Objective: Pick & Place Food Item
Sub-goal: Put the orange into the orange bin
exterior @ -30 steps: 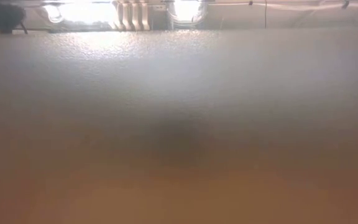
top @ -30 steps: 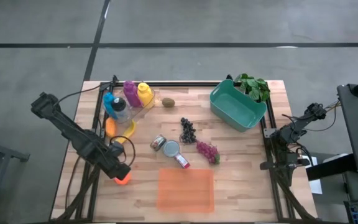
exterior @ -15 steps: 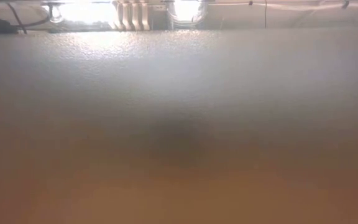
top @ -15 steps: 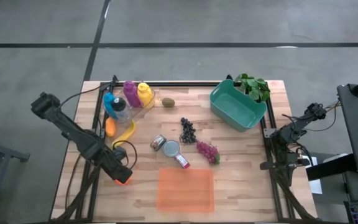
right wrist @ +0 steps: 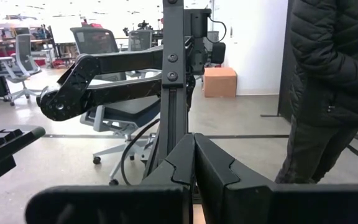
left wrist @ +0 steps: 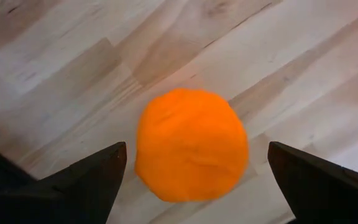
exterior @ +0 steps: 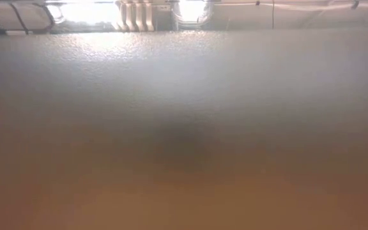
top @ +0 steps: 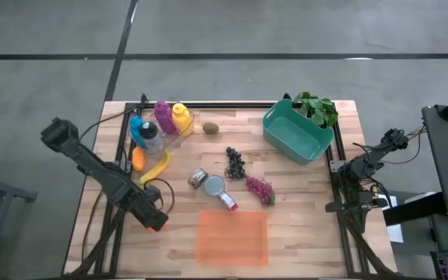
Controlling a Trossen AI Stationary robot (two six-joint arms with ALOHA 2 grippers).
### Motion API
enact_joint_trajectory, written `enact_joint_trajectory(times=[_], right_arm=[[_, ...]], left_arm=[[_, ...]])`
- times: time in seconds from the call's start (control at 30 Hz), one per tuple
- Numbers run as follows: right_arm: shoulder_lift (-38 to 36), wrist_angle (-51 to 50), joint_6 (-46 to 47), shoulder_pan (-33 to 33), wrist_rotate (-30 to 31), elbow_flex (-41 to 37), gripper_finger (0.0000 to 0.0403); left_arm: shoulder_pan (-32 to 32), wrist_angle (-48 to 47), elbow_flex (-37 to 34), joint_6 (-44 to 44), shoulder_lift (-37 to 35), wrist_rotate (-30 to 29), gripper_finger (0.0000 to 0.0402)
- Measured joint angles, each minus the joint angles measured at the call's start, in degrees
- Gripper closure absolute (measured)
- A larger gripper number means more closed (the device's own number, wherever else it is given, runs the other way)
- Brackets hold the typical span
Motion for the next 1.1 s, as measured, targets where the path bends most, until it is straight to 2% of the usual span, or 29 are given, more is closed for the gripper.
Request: enact_joint_trajectory(times=[0.37, 0.67, 0.77, 1.0, 1.1], right_arm=[[0.0, 0.0, 0.0, 0.0, 0.0, 0.0, 0.0395], [0.0, 0.0, 0.0, 0.0, 0.0, 0.0, 0.0395], [0.0, 0.0, 0.0, 0.0, 0.0, 0.0, 0.0395], [0.0, 0.0, 0.0, 0.0, 0.0, 0.0, 0.0395], [0.0, 0.0, 0.0, 0.0, 0.0, 0.0, 0.0395]], left_arm=[[0.0, 2.4, 0.1, -1.9, 5.6, 0.1, 0.0008], [0.0, 3.8, 0.1, -2.6, 8.6, 3.1, 0.0010], [0.0, 3.8, 0.1, -2.6, 8.6, 3.4, 0.0026], [-0.2, 3.8, 0.1, -2.6, 8.6, 3.6, 0.0093], [-0.2, 3.8, 0.1, -2.5, 8.6, 3.6, 0.0107]])
